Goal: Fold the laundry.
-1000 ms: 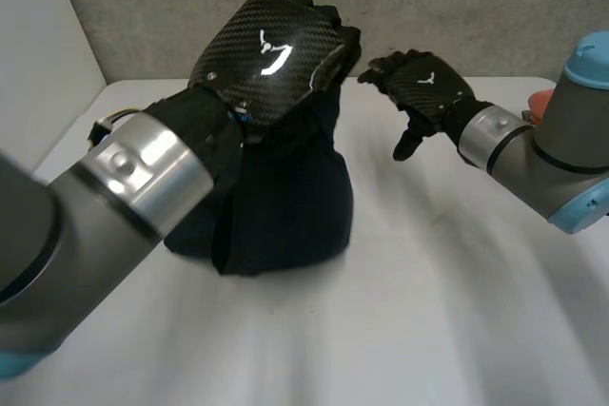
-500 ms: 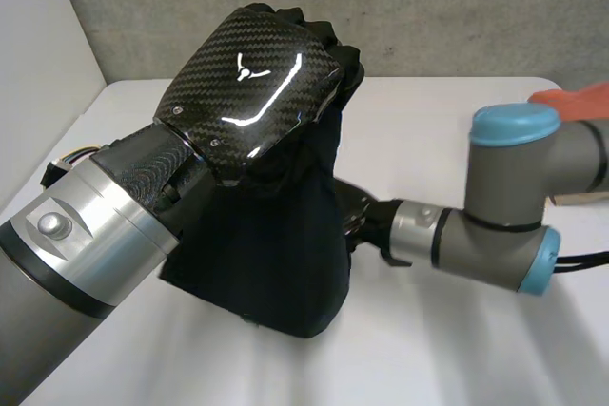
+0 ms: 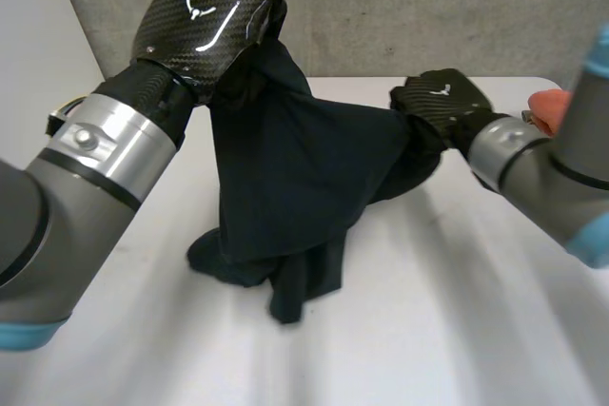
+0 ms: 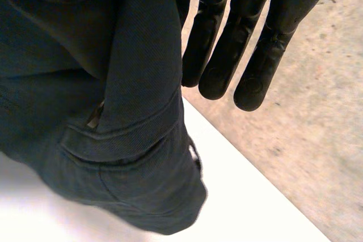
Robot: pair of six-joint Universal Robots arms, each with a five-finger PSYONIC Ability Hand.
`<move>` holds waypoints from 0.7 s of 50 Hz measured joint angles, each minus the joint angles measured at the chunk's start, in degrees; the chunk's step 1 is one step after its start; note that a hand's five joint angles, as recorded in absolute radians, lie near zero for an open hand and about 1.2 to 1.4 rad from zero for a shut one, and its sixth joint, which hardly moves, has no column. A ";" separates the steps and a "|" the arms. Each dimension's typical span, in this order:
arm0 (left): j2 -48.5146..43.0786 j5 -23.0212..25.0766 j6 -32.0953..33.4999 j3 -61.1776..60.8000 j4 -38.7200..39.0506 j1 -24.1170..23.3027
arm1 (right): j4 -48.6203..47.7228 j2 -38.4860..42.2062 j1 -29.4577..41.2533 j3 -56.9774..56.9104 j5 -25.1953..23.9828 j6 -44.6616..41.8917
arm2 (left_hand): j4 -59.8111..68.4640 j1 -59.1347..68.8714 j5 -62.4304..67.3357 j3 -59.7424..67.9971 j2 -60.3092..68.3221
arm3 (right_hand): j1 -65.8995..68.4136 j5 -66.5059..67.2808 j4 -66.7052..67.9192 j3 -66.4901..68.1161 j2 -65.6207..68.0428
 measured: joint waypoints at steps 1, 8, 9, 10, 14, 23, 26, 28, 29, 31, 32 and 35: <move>-0.48 -0.13 0.01 0.16 0.02 0.08 | 0.33 -0.91 -0.17 0.87 0.05 -0.46 | 0.00 0.00 0.00 0.00 0.00 | 0.00 0.00 0.00 0.00 0.00; -7.79 -0.73 0.22 2.50 0.04 0.43 | 9.78 -12.40 -0.27 14.46 0.35 -8.36 | 0.00 0.00 0.00 0.00 0.00 | 0.00 0.62 0.00 0.00 0.00; -8.51 -0.72 0.24 2.73 0.03 0.43 | 10.58 -12.88 -0.07 15.33 0.30 -8.70 | 0.00 0.00 0.00 0.00 0.00 | 0.00 0.62 0.00 0.00 0.00; -9.49 -0.71 0.26 2.99 0.01 0.41 | 12.30 -13.73 0.57 17.12 0.16 -9.24 | 0.00 0.00 0.00 0.00 0.00 | 0.03 0.61 0.01 0.00 0.00; -12.00 -0.64 0.36 3.55 -0.02 0.36 | 15.16 -14.18 3.88 19.85 -0.16 -8.33 | 0.00 0.00 0.00 0.00 0.00 | -0.95 -0.39 -1.25 -1.18 -1.10; -15.00 -0.70 0.62 3.60 -0.07 0.12 | 16.91 -7.44 10.25 16.91 -0.02 -2.07 | 0.00 0.00 0.00 0.00 0.00 | -29.32 -35.27 -37.39 -37.05 -36.22; -14.79 -0.84 0.66 3.13 -0.22 0.01 | 17.82 -6.07 8.95 14.02 0.26 -1.21 | 0.00 0.00 0.00 0.00 0.00 | -29.83 -36.85 -38.76 -38.30 -37.15; -14.42 -1.07 0.70 2.67 -0.37 -0.03 | 18.48 -6.14 7.21 12.32 0.28 -1.15 | 0.00 0.00 0.00 0.00 0.00 | -29.83 -37.37 -38.96 -38.59 -37.24; -14.21 -1.18 0.72 2.45 -0.43 -0.04 | 18.77 -6.31 6.39 11.65 0.26 -1.18 | 0.00 0.00 0.00 0.00 0.00 | -29.83 -38.21 -39.77 -39.39 -38.42; -13.82 -1.38 0.75 2.05 -0.53 -0.07 | 19.24 -6.69 5.03 10.64 0.21 -1.25 | 0.00 0.00 0.00 0.00 0.00 | -30.38 -38.61 -40.29 -39.79 -39.06; -13.32 -1.57 0.79 1.57 -0.62 -0.10 | 19.75 -7.21 3.64 9.66 0.07 -1.37 | 0.00 0.00 0.00 0.00 0.00 | -30.38 -38.61 -40.29 -39.79 -39.06; -11.42 -1.86 0.96 0.08 -0.73 -0.14 | 21.06 -8.78 0.39 7.01 -0.32 -1.76 | 0.00 0.00 0.00 0.00 0.00 | -36.34 -43.25 -45.24 -44.69 -43.96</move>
